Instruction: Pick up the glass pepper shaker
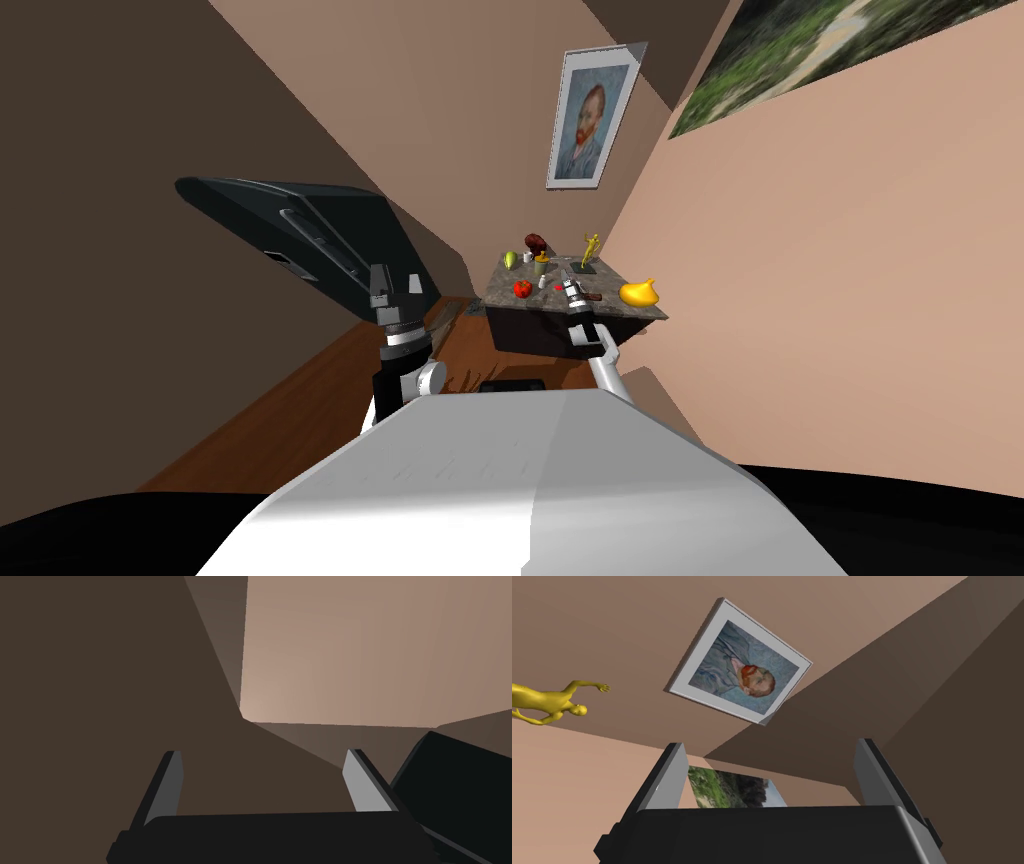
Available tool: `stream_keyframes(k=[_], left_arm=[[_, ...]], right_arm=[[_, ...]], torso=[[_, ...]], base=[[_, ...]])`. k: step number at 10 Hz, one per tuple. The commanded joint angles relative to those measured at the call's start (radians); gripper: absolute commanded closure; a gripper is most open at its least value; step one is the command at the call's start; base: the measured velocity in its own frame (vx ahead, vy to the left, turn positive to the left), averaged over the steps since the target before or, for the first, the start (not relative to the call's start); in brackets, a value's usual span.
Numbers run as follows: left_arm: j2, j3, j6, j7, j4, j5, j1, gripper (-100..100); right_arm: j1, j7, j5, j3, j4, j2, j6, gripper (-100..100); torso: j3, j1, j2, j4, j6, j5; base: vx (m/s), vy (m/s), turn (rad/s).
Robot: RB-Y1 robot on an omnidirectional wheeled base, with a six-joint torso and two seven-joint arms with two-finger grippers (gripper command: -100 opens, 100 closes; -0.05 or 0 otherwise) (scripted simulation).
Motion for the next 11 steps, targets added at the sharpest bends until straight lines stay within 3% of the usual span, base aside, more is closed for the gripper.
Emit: stream_keyframes(k=[1, 2, 4, 5, 9, 11], left_arm=[[0.000, 0.000, 0.000, 0.000, 0.000, 0.000, 0.000, 0], [0.000, 0.000, 0.000, 0.000, 0.000, 0.000, 0.000, 0], [0.000, 0.000, 0.000, 0.000, 0.000, 0.000, 0.000, 0], [0.000, 0.000, 0.000, 0.000, 0.000, 0.000, 0.000, 0], [0.000, 0.000, 0.000, 0.000, 0.000, 0.000, 0.000, 0], [0.000, 0.000, 0.000, 0.000, 0.000, 0.000, 0.000, 0]], right_arm=[[-0.032, 0.031, 0.045, -0.009, 0.050, 0.001, 0.030, -100], [-0.032, 0.031, 0.045, -0.009, 0.060, 0.001, 0.030, -100], [-0.067, 0.065, 0.106, -0.018, 0.126, 0.000, 0.075, -100], [-0.067, 0.065, 0.106, -0.018, 0.126, 0.000, 0.075, -100], [-0.119, 0.131, 0.235, -0.034, 0.249, -0.003, 0.174, -100], [-0.128, 0.146, 0.282, -0.038, 0.277, -0.004, 0.199, -100]], torso=[[0.000, 0.000, 0.000, 0.000, 0.000, 0.000], [-0.001, 0.001, -0.002, 0.000, 0.000, 0.000], [-0.002, 0.000, -0.004, -0.001, 0.000, 0.000], [-0.003, 0.001, -0.006, -0.001, 0.000, 0.000], [-0.006, 0.003, -0.011, -0.002, 0.000, 0.001], [-0.006, 0.002, -0.010, -0.002, 0.000, 0.001]], base=[[-0.019, 0.042, 0.005], [0.002, 0.031, 0.002], [0.032, 0.042, -0.001], [0.040, 0.038, -0.001], [0.098, 0.067, -0.015], [0.095, 0.055, -0.013]])
